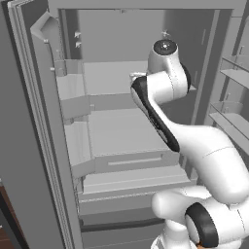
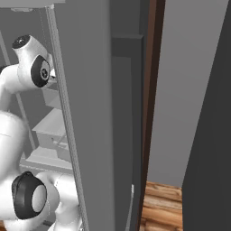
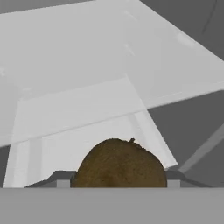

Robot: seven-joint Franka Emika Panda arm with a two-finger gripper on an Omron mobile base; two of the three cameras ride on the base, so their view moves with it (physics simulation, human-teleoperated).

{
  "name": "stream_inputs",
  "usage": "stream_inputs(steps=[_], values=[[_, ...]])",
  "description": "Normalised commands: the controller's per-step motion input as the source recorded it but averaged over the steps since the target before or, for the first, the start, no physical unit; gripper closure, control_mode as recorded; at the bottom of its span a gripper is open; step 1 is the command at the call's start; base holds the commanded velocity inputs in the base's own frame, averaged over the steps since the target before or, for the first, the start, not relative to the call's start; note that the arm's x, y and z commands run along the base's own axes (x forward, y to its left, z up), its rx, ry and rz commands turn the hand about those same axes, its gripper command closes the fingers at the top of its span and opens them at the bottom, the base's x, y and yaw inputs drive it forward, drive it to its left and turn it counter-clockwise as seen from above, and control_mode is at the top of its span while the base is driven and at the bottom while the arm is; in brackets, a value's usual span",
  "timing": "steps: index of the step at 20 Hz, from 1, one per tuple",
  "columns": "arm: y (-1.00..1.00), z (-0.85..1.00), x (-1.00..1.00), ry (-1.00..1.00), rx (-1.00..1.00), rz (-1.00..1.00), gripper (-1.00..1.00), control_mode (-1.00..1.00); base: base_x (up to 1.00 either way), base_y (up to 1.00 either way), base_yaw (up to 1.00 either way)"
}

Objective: Pick the kiwi and tangerine from the fridge and place them inside the tupperware on the counter.

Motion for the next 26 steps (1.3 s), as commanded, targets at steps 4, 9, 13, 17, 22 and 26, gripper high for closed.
stream_inputs(steps=[4,9,13,17,22,26], values=[[0.00,0.26,-1.00,-0.01,0.08,0.03,1.00,-1.00,0.00,0.00,0.00],[0.00,0.33,-1.00,0.00,0.08,0.03,1.00,-1.00,0.00,0.00,0.00],[0.00,0.35,-1.00,0.00,0.00,0.06,1.00,-1.00,0.00,0.00,0.00],[0.00,0.34,-1.00,0.00,0.00,0.05,1.00,-1.00,0.00,0.00,0.00],[0.00,0.29,-0.96,0.03,0.00,0.10,1.00,-1.00,0.00,0.00,0.00],[0.00,0.09,-0.67,0.06,0.00,0.03,1.00,-1.00,0.00,0.00,0.00]])
